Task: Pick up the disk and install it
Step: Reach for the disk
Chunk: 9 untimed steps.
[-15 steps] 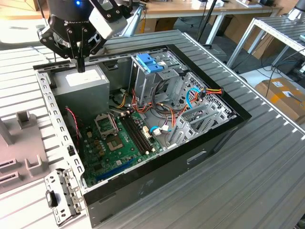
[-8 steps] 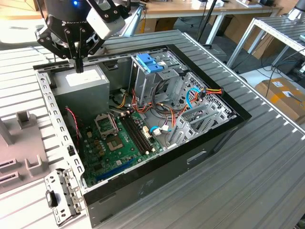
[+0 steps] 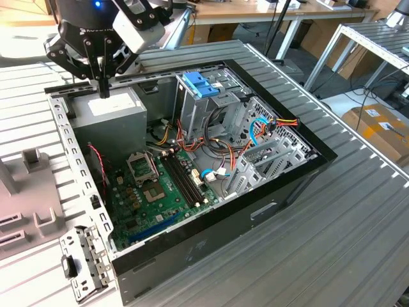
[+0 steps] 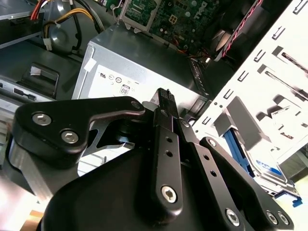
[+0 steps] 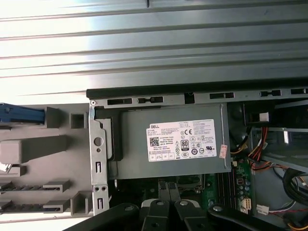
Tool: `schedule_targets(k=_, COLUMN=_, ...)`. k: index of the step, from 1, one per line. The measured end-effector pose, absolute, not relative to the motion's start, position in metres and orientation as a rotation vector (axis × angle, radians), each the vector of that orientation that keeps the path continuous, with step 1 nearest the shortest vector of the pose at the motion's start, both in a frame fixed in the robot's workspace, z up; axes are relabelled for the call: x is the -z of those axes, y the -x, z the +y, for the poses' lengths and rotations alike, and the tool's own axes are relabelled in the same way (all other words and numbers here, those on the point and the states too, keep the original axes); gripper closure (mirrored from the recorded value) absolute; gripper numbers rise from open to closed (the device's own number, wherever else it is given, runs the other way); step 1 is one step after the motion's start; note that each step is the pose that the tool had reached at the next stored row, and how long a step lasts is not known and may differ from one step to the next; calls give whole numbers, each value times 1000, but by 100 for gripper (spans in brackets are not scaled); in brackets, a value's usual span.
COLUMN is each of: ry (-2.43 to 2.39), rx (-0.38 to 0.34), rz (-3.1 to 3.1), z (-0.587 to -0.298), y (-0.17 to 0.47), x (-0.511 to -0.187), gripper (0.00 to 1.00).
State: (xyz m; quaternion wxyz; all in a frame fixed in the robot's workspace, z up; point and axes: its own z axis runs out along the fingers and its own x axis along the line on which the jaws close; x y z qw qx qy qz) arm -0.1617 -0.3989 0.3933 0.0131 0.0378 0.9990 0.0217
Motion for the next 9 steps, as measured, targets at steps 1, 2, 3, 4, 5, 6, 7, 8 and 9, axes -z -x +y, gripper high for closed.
schedule_targets(k=1, ry=-118, rx=-68, rz=3112, z=-399, y=162, x=-393, gripper=89)
schedule_targets(k=2, ry=-118, rx=-68, rz=3112, z=-399, y=163, x=-393, gripper=89)
schedule_targets(k=3, ry=-118, rx=-68, rz=3112, z=-399, y=164, x=-393, gripper=89)
schedule_targets(k=4, ry=-118, rx=-68, rz=3112, z=-399, y=164, x=-393, gripper=89)
schedule_targets(k=5, ry=-118, rx=-68, rz=3112, z=-399, y=165, x=-393, gripper=89)
schedule_targets(k=6, ry=-118, rx=-68, rz=3112, z=-399, y=165, x=-393, gripper=89)
schedule_targets(k=7, ry=-118, rx=-68, rz=3112, z=-399, y=166, x=-393, gripper=89)
schedule_targets(k=8, ry=-118, rx=-68, rz=3113, z=-399, y=167, x=-393, gripper=89)
schedule_targets(k=9, ry=-118, rx=-68, rz=3112, z=-399, y=167, x=-393, gripper=89)
